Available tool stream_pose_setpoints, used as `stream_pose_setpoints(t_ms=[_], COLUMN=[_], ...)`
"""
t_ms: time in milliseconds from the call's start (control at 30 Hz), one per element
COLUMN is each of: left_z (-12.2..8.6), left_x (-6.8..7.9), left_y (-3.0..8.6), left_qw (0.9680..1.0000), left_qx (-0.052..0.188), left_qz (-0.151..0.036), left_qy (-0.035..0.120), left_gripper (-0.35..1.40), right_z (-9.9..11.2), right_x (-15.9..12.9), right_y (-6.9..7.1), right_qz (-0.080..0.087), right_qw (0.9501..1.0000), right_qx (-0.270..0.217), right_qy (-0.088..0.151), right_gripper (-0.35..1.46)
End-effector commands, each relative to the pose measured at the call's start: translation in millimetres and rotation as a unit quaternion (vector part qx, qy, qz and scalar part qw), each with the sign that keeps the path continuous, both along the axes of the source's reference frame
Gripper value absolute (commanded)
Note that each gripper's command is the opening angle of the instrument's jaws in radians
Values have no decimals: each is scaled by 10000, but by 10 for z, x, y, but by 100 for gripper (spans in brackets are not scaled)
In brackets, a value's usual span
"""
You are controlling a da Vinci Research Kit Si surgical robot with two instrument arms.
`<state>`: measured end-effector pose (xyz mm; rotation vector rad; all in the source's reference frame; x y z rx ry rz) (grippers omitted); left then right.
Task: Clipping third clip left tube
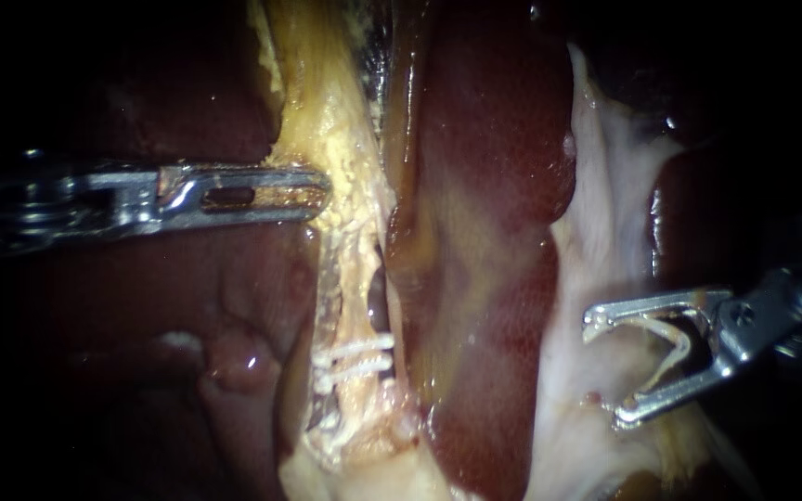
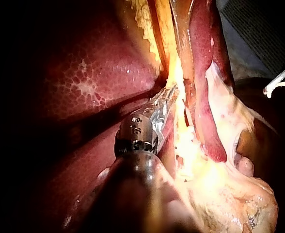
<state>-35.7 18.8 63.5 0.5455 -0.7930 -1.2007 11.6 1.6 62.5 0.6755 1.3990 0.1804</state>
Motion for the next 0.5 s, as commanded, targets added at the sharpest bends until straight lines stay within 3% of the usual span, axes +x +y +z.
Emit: stream_pose_setpoints(t_ms=[33, 233, 367, 500], left_z=[0, -3, -17, -36], left_x=[0, 4, 24, 46], left_y=[0, 3, 18, 30], left_qw=[10000, 10000, 10000, 9999], left_qx=[-1, 12, 14, -26], left_qz=[1, 16, -7, -107], left_qy=[-1, -13, 30, 54], left_gripper=[-35, -35, -35, -35], right_z=[-1, 0, 3, 3], right_x=[0, 3, 15, 37], right_y=[0, -5, -11, -9], right_qz=[2, 7, 97, 241], right_qw=[10000, 9999, 9984, 9862], right_qx=[0, 117, 557, 1606], right_qy=[0, -21, -81, -333], right_gripper=[60, 60, 59, 59])
